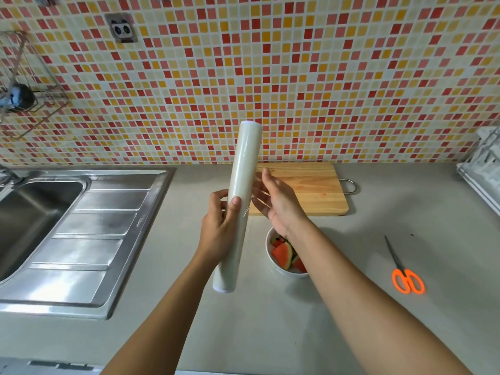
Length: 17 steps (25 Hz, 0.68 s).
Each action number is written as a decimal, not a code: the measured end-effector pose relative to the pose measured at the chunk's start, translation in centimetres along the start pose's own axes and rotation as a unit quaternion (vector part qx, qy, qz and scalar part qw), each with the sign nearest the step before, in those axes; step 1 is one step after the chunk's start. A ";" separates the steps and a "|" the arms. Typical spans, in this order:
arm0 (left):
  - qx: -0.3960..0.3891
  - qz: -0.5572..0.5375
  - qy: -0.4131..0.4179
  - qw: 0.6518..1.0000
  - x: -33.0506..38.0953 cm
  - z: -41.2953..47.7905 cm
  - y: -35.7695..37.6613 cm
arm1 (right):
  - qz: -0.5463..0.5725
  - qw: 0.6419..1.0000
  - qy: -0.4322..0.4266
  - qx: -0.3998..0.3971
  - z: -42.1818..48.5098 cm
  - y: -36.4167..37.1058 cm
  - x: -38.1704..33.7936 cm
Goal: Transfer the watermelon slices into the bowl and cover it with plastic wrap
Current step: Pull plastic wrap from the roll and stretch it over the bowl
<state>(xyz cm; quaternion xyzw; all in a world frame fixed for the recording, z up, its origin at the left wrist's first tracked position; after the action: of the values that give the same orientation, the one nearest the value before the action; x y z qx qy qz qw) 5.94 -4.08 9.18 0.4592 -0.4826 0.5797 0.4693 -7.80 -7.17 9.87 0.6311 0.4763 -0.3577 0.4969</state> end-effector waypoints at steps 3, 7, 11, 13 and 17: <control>-0.005 -0.006 -0.002 1.000 -0.5 -0.4 0.1 | -0.001 0.999 -0.022 0.028 0.4 -0.4 -1.0; -0.006 -0.012 -0.007 1.000 -0.8 -0.5 0.3 | 0.065 0.998 -0.001 0.013 0.6 -0.5 -1.0; -0.029 -0.027 0.009 0.999 -0.8 -1.1 0.4 | 0.035 0.999 0.030 0.020 0.7 -1.1 -0.7; -0.026 -0.030 0.004 0.999 -1.1 -1.3 0.4 | 0.020 0.999 0.027 0.031 0.8 -1.3 -1.2; -0.014 -0.021 -0.001 1.000 -1.8 -1.6 0.4 | 0.125 0.990 0.057 0.024 0.8 -1.1 -1.1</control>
<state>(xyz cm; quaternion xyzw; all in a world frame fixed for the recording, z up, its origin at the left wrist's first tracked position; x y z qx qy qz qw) 5.63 -2.70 7.14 0.4630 -0.4816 0.5626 0.4869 -9.17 -8.17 10.39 0.7168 0.4122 -0.2674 0.4948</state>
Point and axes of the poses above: each hand's wrist, its own z-axis towards the middle knuckle, its own y-axis out of the palm, x = y × z, the point moved 6 cm from there along z, towards the middle knuckle, and after that the axes turned 15 degrees about -z, right-handed, at the moved point
